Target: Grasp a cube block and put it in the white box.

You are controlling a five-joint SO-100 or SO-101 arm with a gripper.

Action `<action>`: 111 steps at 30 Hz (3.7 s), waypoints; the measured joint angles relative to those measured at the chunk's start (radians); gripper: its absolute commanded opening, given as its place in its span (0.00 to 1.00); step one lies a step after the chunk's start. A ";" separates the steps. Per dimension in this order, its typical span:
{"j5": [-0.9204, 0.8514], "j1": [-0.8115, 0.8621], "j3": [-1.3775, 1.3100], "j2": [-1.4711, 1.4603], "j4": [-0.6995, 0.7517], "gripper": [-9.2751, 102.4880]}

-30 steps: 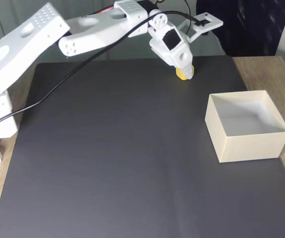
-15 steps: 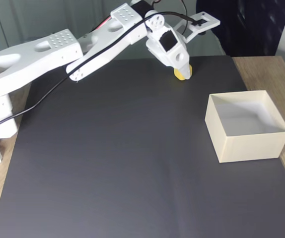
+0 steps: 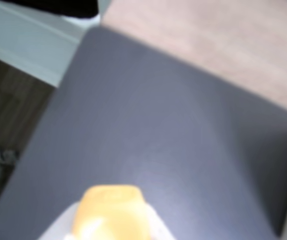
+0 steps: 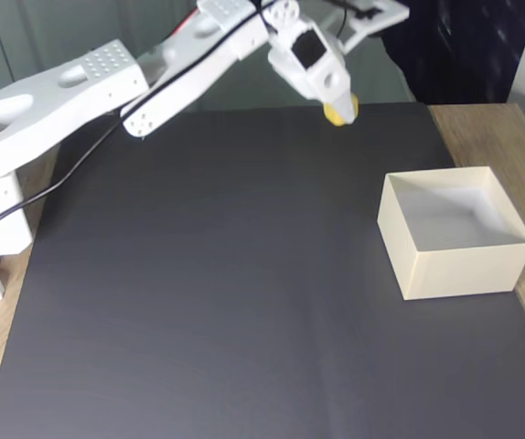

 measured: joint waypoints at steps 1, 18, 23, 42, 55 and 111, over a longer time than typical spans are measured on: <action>0.000 0.000 0.000 0.020 0.005 0.08; 0.037 0.135 -0.005 0.347 0.132 0.08; 0.049 0.264 -0.005 0.387 0.146 0.08; 0.072 0.480 -0.011 0.291 0.021 0.08; 0.069 0.417 -0.011 0.104 -0.123 0.08; 0.040 0.328 -0.011 0.241 0.057 0.08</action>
